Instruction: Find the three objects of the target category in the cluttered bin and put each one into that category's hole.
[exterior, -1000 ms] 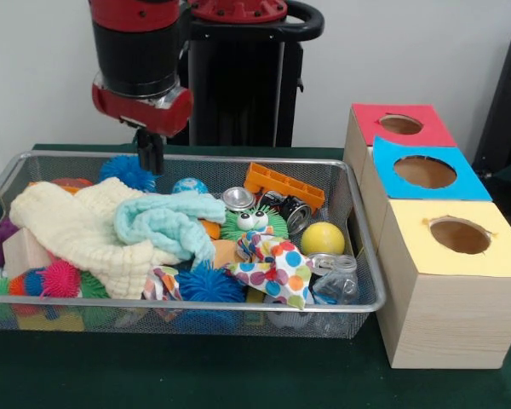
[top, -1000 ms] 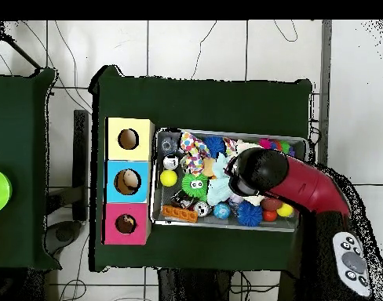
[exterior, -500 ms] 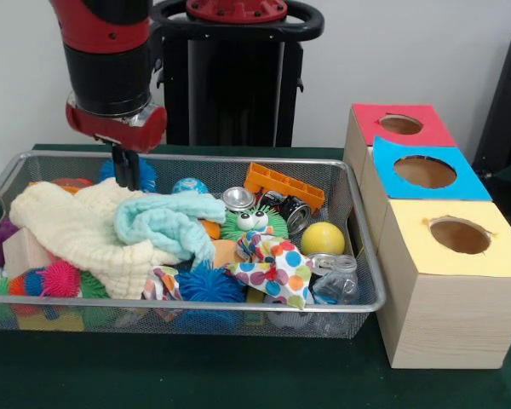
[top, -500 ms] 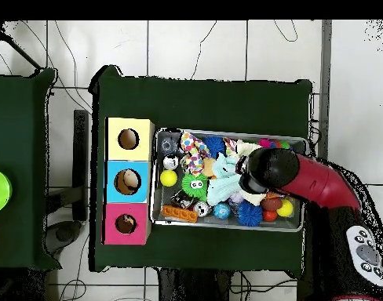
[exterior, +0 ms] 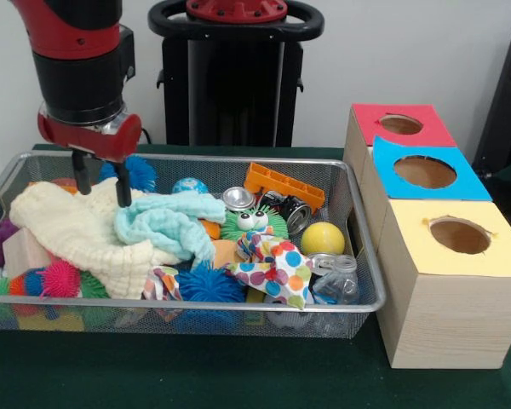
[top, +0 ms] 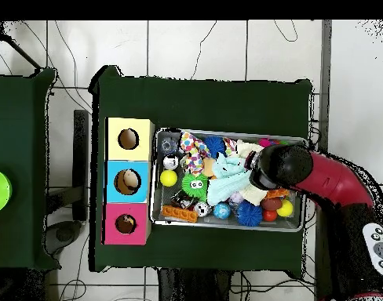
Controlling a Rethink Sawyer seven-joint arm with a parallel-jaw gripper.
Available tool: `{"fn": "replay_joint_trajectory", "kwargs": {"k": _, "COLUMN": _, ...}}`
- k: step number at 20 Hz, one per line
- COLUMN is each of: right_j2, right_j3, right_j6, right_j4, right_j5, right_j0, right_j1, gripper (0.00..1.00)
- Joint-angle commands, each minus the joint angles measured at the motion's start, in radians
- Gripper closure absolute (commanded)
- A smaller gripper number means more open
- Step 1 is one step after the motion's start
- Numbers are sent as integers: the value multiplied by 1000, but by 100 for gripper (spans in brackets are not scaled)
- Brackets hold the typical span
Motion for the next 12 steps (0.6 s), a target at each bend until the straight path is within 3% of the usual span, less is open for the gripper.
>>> {"fn": "replay_joint_trajectory", "kwargs": {"k": 1, "right_j2": 155, "right_j3": -48, "right_j6": -300, "right_j4": -104, "right_j5": 15, "right_j0": -59, "right_j1": 65, "gripper": 0}}
{"fn": "replay_joint_trajectory", "kwargs": {"k": 8, "right_j2": 181, "right_j3": -39, "right_j6": -264, "right_j4": -197, "right_j5": -45, "right_j0": -78, "right_j1": 124, "gripper": 0}}
{"fn": "replay_joint_trajectory", "kwargs": {"k": 12, "right_j2": 182, "right_j3": -50, "right_j6": -259, "right_j4": -236, "right_j5": 4, "right_j0": -68, "right_j1": 152, "gripper": 0}}
